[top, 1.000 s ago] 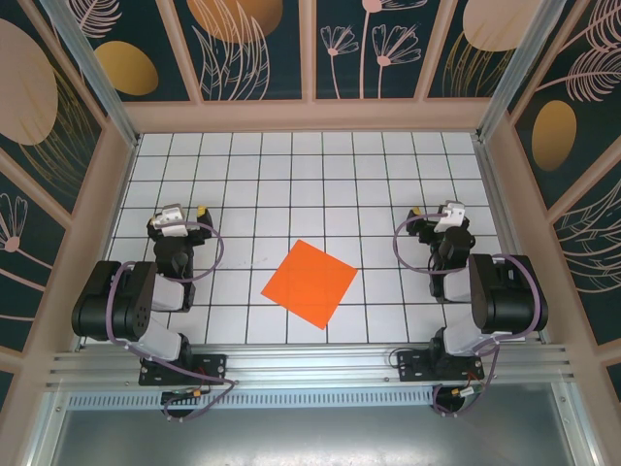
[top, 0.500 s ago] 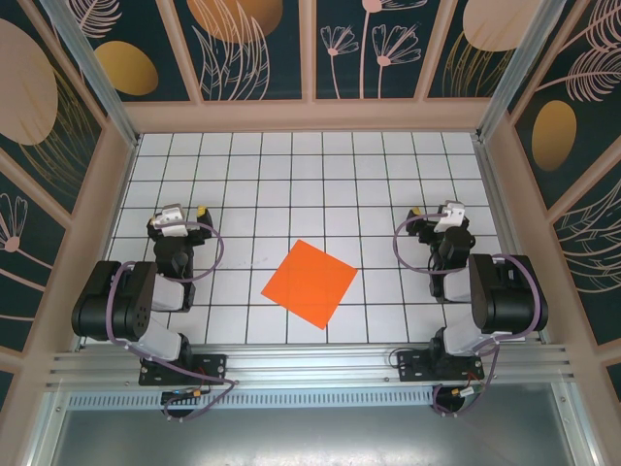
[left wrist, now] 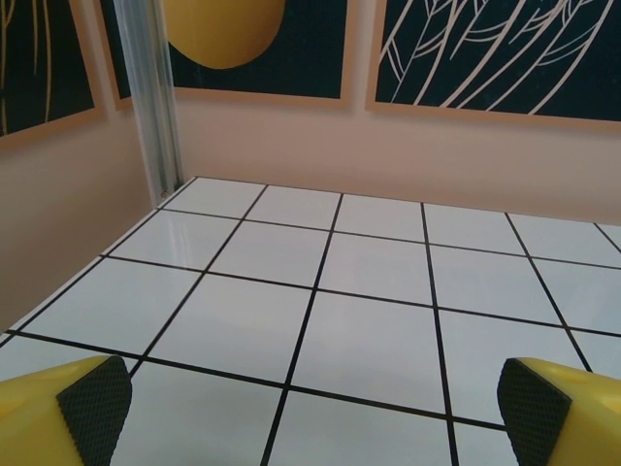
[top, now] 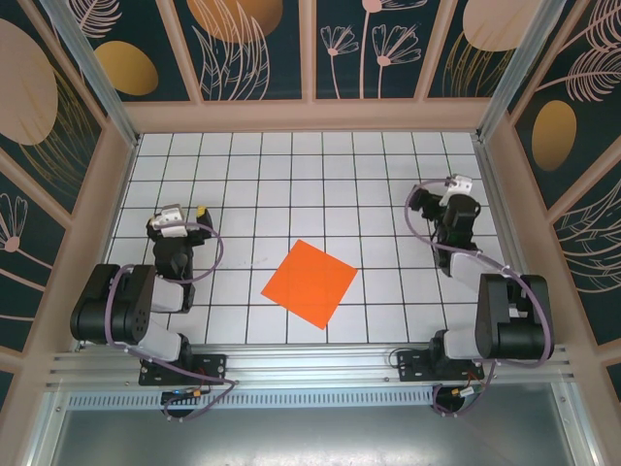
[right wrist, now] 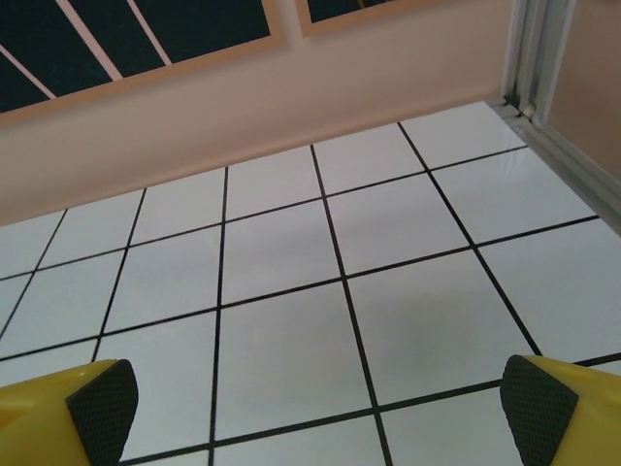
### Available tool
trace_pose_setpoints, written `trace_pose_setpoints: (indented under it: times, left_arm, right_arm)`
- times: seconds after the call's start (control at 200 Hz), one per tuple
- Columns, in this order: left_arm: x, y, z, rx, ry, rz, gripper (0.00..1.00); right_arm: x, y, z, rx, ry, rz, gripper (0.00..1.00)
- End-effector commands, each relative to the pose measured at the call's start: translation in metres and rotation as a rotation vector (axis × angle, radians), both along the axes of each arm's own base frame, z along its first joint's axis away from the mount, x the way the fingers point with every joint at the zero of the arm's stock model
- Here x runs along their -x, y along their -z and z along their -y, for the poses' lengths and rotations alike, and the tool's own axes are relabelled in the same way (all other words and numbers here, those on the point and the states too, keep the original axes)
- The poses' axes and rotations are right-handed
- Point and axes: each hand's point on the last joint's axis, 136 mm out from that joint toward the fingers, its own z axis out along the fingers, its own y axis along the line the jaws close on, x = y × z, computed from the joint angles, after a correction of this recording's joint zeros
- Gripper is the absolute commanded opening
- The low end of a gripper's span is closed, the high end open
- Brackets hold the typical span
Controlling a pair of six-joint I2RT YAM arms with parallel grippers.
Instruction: Fold a paper plane with a square sheet of paper (pick it up from the middle)
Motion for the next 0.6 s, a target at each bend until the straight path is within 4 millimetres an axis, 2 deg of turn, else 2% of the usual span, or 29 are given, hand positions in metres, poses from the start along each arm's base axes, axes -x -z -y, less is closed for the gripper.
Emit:
trace_pose_setpoints:
  times: [0.0, 0.085, 0.18, 0.275, 0.38, 0.53, 0.595]
  left_arm:
    - [0.009, -0.026, -0.013, 0.025, -0.071, 0.049, 0.99]
    - [0.009, -0.045, -0.013, 0.081, -0.071, 0.043, 0.99]
    - [0.015, -0.069, -0.017, 0.207, -0.097, 0.078, 0.99]
    - [0.026, -0.072, -0.016, 0.385, -0.105, 0.077, 0.98]
    - [0.025, -0.082, 0.015, 0.47, 0.072, 0.043, 0.99]
    - [0.013, -0.062, 0.058, 0.634, 0.264, -0.134, 0.99]
    - [0.01, -0.055, 0.075, 0.687, 0.349, -0.187, 0.98]
  right_arm:
    - [0.019, 0.026, -0.014, -0.205, 0.008, -0.256, 0.99]
    - [0.019, 0.019, -0.033, -0.364, -0.043, -0.307, 0.99]
    - [0.028, 0.007, -0.09, -0.518, -0.336, -0.37, 0.99]
    - [0.048, 0.007, -0.139, -0.582, -0.504, -0.444, 0.96]
    - [0.075, 0.021, -0.188, -0.501, -0.598, -0.541, 0.95]
    - [0.119, 0.05, -0.246, -0.434, -0.712, -0.7, 0.91]
    - [0.136, 0.064, -0.263, -0.388, -0.721, -0.766, 0.9]
